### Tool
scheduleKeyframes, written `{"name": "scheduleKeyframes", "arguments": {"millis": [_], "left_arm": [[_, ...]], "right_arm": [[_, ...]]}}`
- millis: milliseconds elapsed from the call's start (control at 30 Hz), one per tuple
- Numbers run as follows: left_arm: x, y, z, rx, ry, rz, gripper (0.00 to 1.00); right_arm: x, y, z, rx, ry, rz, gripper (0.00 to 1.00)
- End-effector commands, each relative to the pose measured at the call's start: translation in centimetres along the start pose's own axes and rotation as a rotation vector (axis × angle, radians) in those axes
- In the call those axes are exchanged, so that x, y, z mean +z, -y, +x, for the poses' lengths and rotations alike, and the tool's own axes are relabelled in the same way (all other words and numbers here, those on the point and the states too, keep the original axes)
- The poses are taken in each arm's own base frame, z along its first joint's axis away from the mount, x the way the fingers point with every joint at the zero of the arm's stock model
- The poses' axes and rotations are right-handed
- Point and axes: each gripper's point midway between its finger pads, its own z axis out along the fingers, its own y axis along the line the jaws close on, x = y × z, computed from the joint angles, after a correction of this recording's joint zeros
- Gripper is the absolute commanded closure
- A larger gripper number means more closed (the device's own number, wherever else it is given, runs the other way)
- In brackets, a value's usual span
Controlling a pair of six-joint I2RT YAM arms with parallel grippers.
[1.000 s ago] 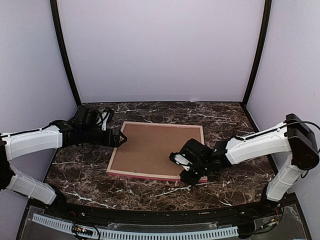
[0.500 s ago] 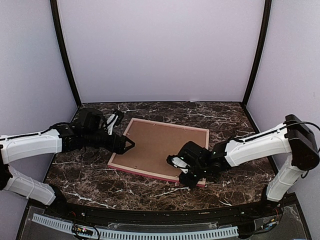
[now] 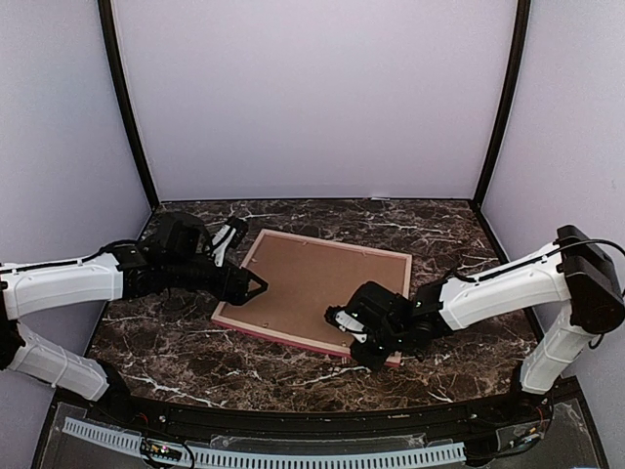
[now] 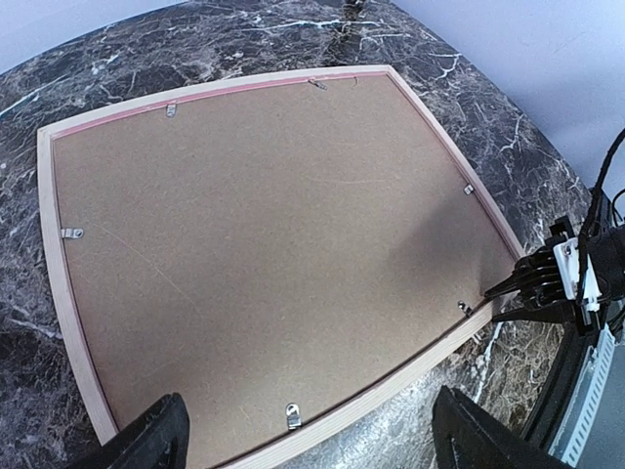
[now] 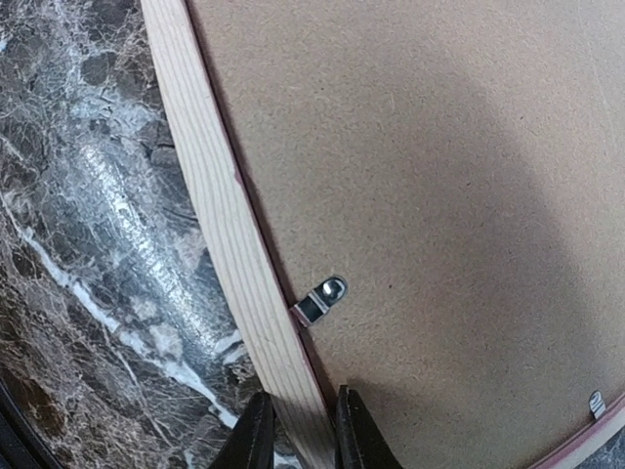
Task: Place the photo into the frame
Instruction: Pick up the photo frame from the center of the board.
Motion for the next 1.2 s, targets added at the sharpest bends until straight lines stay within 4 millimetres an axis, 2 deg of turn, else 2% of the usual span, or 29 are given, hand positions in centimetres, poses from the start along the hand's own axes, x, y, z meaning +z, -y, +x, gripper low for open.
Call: {"name": "scheduleKeyframes", "arguments": {"millis": [0,167,400,533,667,933,1167], "left_arm": [[-0.1,0.9,-0.9,0.057,0.052,0.019,0.11],[-0.2,0.8,-1.6,0.085,0.111,0.007,0.11],[-0.3,1.4,-0.7,0.262,0.177,-0.011,0.11],[-1.0,2.9,-1.1,0.41,0.254,0.007,0.11],[-1.3,5.5,-1.0,0.608,0.313,0.061,0.11],[0.6,9.4,0.0,1.009,0.273,0.085,0.1],[3.1,10.4,-0.4,1.245,0.22,0.031,0.12]], "right_arm": [[-0.1,0.1,2.0,0.012,-0.067,0.014,0.85],[-1.1,-0.3,0.7,-0.004,-0.034,-0.012,0.93],[-4.1,-0.9,-1.6,-0.026,0.041,-0.06,1.0],[-5.9,-1.0,-2.9,-0.021,0.073,-0.102,1.0],[-7.6,-0.3,-4.0,0.019,0.084,-0.149,1.0],[-10.9,-0.2,-6.1,0.047,0.13,-0.269,1.0],[-12.9,-0.2,-7.2,0.074,0.167,-0.35,1.0]]}}
